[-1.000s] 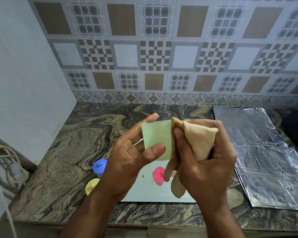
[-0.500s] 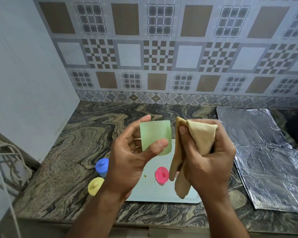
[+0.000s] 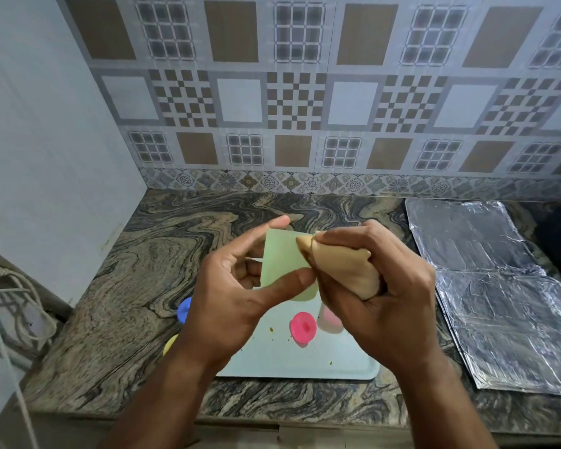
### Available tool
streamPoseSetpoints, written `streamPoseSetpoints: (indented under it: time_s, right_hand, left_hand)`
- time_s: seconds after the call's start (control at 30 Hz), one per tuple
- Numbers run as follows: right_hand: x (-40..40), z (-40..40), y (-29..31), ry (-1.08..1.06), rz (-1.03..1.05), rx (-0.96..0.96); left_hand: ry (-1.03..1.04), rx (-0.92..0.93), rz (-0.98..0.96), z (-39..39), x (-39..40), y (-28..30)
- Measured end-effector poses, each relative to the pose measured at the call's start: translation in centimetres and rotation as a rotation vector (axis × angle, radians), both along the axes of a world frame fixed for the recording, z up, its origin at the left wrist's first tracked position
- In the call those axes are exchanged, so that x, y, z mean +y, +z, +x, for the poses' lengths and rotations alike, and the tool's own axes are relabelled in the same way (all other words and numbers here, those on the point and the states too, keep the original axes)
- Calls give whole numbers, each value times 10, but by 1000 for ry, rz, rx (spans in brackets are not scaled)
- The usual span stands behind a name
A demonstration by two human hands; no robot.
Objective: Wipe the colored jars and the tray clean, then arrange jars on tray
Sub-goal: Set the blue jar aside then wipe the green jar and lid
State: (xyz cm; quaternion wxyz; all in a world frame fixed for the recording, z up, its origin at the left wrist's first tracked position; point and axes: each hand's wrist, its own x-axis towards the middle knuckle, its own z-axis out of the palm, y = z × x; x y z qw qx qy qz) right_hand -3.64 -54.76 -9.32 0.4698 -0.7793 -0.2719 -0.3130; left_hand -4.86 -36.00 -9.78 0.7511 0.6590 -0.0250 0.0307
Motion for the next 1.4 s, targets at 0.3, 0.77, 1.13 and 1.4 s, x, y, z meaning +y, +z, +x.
streamPoseSetpoints:
  time_s: [0.3, 0.77, 1.13, 1.4]
  right_hand:
    - [5, -8, -10, -25, 569, 236]
    - [23, 1, 3, 91, 586, 357]
    - [27, -8, -12, 76, 533, 456]
    - [37, -9, -14, -26, 503, 378]
  left_hand:
    - [-122, 160, -446, 2, 1, -1]
    - [-331, 263, -612, 8, -6, -10]
    - [-240, 457, -1143, 11, -2, -20]
    - [-119, 395, -972, 11, -8, -23]
